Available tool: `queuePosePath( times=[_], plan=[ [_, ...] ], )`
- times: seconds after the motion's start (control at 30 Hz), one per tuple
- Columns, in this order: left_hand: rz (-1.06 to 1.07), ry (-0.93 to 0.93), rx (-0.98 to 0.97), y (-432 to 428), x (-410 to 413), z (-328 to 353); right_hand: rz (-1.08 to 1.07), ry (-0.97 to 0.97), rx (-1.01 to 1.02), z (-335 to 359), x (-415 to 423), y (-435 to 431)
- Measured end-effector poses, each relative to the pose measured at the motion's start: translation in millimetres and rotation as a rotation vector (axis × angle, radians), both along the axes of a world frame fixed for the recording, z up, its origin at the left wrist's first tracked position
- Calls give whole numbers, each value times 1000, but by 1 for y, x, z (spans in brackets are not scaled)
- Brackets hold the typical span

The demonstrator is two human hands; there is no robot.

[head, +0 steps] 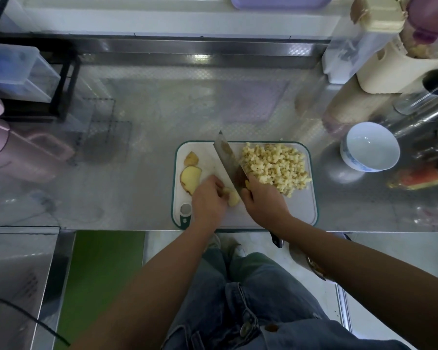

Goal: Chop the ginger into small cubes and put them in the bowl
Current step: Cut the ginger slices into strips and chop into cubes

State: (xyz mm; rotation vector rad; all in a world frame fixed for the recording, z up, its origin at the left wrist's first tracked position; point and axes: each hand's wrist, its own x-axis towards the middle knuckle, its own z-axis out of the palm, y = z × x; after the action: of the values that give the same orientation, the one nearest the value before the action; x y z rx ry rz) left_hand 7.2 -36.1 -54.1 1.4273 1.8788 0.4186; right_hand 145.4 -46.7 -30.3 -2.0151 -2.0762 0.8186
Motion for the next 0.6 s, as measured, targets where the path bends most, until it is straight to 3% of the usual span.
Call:
queuePosePath(
  times=[0.6],
  plan=[
    [19, 44, -1, 3, 4, 0, -14, -61, -43, -14, -13, -7]
  ],
)
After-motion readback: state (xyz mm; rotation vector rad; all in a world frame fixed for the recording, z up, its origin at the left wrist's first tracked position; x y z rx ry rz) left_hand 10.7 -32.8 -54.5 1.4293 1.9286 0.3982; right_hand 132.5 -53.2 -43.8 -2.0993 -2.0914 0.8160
